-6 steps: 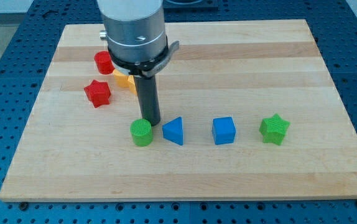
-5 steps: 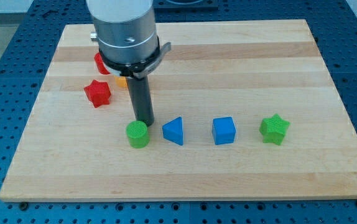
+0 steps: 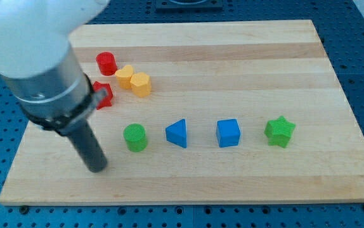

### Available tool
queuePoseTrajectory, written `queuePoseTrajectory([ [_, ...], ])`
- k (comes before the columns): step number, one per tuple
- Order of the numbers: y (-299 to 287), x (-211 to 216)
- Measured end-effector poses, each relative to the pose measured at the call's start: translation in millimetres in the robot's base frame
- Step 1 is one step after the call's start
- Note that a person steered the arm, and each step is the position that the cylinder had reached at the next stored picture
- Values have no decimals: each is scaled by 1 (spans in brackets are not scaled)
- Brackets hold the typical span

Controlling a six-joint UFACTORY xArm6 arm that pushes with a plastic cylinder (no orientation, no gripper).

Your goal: Slide the green circle a bit up

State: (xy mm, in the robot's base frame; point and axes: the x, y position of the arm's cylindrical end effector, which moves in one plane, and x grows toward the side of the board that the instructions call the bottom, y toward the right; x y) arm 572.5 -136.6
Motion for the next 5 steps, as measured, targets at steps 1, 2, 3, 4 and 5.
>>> queuePoseTrajectory([
  [1, 49, 2],
  [2, 54, -5],
  [3, 43, -26],
  [4, 38, -30],
  [5, 38, -29],
])
